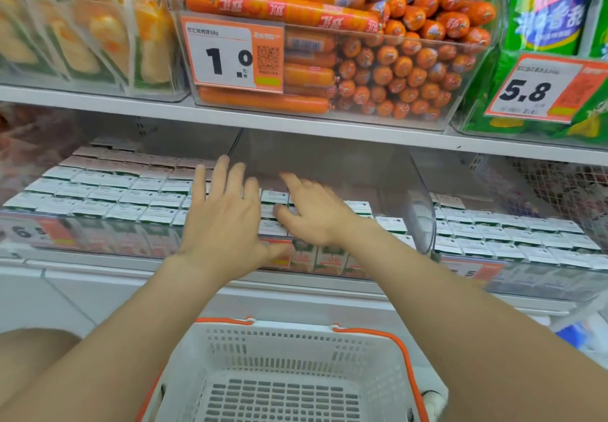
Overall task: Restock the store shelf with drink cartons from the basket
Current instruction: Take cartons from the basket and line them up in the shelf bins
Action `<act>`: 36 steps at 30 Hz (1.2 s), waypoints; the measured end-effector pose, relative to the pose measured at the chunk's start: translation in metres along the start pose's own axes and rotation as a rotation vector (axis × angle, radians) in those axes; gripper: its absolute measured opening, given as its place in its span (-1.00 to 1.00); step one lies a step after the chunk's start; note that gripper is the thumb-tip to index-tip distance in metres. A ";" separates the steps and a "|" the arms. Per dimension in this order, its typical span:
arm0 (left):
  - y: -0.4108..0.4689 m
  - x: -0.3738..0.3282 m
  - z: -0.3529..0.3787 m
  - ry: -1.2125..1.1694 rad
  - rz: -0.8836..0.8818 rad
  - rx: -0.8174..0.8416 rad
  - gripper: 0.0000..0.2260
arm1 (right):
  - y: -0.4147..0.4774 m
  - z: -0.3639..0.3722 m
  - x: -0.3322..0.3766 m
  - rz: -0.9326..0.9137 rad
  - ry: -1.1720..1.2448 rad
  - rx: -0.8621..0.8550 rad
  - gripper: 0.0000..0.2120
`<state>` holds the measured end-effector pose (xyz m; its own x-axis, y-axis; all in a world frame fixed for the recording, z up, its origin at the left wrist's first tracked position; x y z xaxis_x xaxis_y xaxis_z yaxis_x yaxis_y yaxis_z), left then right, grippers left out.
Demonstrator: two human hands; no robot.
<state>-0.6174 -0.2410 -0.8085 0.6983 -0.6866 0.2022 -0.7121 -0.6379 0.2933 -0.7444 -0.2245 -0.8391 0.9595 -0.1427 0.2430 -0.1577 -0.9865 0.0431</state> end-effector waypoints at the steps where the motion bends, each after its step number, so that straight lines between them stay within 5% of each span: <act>1: -0.001 0.006 0.007 -0.001 -0.031 0.042 0.15 | 0.007 0.005 0.004 0.009 0.033 0.019 -0.32; 9: -0.003 0.000 0.030 0.020 0.061 0.073 0.16 | 0.014 0.015 0.015 -0.025 -0.030 0.090 -0.34; 14: -0.008 0.013 0.016 -0.423 -0.062 0.055 0.42 | 0.016 0.012 0.016 0.021 -0.079 0.063 -0.25; 17: -0.014 0.023 0.019 -0.437 -0.083 0.109 0.51 | 0.021 0.001 0.031 -0.021 -0.106 -0.050 -0.23; 22: -0.023 0.032 0.018 -0.357 -0.120 0.049 0.32 | 0.034 0.009 0.055 0.003 0.272 0.018 -0.29; 31: -0.023 0.030 0.023 -0.297 -0.141 0.044 0.23 | 0.032 0.016 0.055 -0.047 0.233 0.033 -0.44; 36: -0.017 0.012 0.014 -0.276 -0.108 0.054 0.18 | 0.001 -0.019 0.055 -0.134 0.126 -0.137 -0.44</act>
<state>-0.5983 -0.2433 -0.8243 0.7293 -0.6781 -0.0914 -0.6429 -0.7248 0.2477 -0.6957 -0.2316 -0.8076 0.9386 0.0082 0.3448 -0.0694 -0.9748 0.2121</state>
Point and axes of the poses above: each hand's wrist, its own y-axis towards the middle knuckle, its own z-axis out of the palm, x = y × z, the point moved 10 cm from there along y, towards the middle knuckle
